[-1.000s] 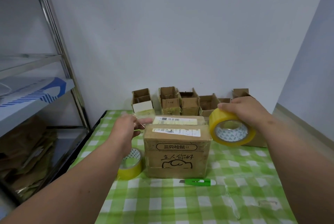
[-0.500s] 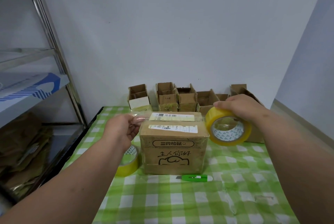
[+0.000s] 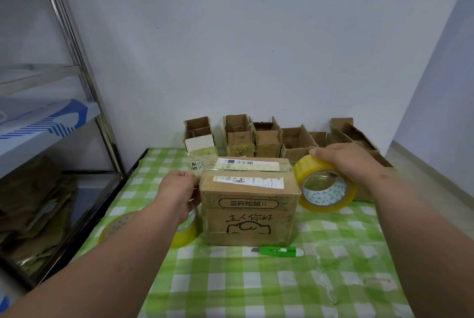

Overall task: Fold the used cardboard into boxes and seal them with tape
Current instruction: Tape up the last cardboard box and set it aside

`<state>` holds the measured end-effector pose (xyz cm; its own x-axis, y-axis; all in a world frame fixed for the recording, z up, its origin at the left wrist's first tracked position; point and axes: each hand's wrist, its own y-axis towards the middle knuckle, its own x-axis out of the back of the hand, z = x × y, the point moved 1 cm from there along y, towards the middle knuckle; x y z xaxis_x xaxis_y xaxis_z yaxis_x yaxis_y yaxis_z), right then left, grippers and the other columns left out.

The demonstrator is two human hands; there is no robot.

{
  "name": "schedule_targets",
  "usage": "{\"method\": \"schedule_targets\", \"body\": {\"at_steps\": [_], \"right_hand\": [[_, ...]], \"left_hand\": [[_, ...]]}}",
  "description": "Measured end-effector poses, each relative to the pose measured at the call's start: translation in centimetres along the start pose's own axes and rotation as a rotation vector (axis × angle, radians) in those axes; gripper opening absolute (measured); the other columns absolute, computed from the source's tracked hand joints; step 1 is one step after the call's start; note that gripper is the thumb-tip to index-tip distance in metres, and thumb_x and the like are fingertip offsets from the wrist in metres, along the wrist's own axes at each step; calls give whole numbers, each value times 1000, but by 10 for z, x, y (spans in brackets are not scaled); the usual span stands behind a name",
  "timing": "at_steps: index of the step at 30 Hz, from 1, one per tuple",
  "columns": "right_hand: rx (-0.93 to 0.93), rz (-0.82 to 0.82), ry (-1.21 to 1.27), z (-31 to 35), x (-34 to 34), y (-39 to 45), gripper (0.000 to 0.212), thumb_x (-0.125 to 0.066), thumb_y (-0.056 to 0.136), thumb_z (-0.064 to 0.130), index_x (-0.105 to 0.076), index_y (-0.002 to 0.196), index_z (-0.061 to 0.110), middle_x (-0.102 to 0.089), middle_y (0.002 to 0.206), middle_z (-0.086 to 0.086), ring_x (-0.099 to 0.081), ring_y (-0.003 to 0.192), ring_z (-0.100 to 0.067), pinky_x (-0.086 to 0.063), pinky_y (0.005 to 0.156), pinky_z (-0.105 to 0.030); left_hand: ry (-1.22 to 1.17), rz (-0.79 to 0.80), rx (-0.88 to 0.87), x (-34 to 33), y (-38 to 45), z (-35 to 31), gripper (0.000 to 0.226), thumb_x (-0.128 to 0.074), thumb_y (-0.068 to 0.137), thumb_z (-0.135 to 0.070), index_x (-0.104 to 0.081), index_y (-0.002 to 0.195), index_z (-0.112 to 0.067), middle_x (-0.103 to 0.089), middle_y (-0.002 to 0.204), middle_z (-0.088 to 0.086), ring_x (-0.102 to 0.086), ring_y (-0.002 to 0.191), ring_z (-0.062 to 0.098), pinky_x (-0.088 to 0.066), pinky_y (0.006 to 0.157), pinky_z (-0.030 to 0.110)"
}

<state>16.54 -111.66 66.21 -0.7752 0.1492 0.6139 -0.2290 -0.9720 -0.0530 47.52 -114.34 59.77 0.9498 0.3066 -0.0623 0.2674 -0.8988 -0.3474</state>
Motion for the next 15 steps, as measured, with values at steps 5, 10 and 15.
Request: {"method": "schedule_targets", "body": {"at_steps": [5, 10, 15], "right_hand": [[-13, -25, 69, -4, -9, -2, 28, -65, 91, 44, -72, 103, 20, -69, 109, -5, -63, 97, -24, -45, 79, -35], [-18, -36, 58, -3, -11, 0, 33, -64, 91, 44, -71, 113, 20, -66, 118, -6, -61, 108, -27, -48, 97, -43], [9, -71, 19, -5, -13, 0, 33, -59, 95, 42, -69, 117, 19, -63, 127, -7, -56, 116, -27, -45, 99, -42]], "left_hand": [[280, 38, -133, 3, 4, 1, 13, -55, 95, -7, -60, 83, -12, -66, 86, 12, -55, 75, 24, -48, 65, 35], [608, 128, -228, 7, -3, -12, 18, -55, 95, -9, -73, 93, -13, -74, 88, 11, -64, 74, 20, -50, 60, 29], [705, 292, -88, 14, -18, -33, 21, -54, 97, -17, -73, 93, -9, -75, 92, 9, -69, 90, 23, -55, 81, 38]]}}
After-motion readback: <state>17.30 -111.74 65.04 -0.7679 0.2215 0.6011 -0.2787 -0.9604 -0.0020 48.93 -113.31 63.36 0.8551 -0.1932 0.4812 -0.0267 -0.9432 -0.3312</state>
